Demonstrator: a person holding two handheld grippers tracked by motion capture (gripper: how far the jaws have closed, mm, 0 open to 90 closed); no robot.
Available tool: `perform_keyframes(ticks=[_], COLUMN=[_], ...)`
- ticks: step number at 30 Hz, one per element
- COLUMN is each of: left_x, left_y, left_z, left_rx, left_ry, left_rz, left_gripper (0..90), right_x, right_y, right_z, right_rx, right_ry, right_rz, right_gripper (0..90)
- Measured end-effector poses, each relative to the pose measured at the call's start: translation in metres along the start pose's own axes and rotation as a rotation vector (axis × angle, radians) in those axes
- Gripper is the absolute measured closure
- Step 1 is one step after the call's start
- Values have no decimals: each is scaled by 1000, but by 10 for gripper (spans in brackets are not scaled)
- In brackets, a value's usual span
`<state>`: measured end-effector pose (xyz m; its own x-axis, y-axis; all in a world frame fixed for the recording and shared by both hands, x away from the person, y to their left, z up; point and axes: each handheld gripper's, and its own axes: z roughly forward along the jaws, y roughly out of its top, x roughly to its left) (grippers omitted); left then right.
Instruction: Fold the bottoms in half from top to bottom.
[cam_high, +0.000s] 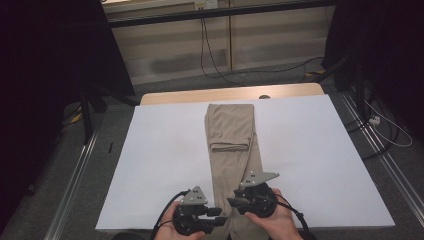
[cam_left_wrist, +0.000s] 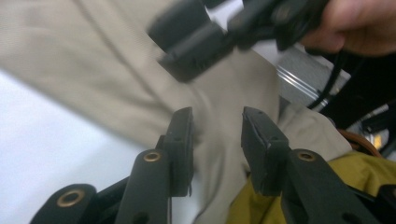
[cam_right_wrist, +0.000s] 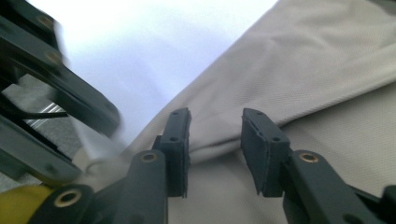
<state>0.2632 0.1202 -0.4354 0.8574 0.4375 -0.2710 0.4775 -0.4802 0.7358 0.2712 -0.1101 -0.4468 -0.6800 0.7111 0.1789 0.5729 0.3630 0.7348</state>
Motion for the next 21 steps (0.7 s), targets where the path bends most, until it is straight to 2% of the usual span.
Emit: perform_keyframes(ticks=[1,2,4,5,6,7,8,9,11,13,15,17,18,20,21], left_x=[3,7,15,18,20,22,22,21,20,18,17,14,13,12,12], left_y=[0,-1,-2,-3,-4,-4,-3,-2,1,3,4,4,5,9,11], left_z=[-1,-2,1,5,7,10,14,16,21,26,30,33,33,35,36], left_rx=[0,-2,19,25,44,53,51,52,57,61,82,93,93,102,105], left_ry=[15,44,66,95,99,94,107,115,116,129,120,141,147,160,161], left_rz=[3,0,-2,8,8,5,9,17,31,50,60,86,87,94,96], left_gripper=[651,658,657,651,636,633,632,630,630,623,623,618,613,613,613], right_x=[-1,-1,0,0,2,3,3,2,-1,-5,-9,-13,-14,-17,-18], right_y=[0,0,-3,-5,-7,-7,-7,-7,-7,-8,-9,-11,-12,-15,-18], right_z=[4,6,11,13,14,13,12,10,6,-1,-10,-19,-24,-30,-32], right_rx=[6,12,38,45,31,29,32,28,28,9,-4,-9,-12,-1,-1], right_ry=[5,-7,-55,-58,-76,-94,-91,-93,-92,-75,-73,-86,-90,-107,-99], right_rz=[5,1,-24,-25,-41,-62,-65,-50,-51,-17,5,0,8,-10,-8], right_gripper=[604,592,555,561,619,730,837,877,889,890,890,889,891,891,890])
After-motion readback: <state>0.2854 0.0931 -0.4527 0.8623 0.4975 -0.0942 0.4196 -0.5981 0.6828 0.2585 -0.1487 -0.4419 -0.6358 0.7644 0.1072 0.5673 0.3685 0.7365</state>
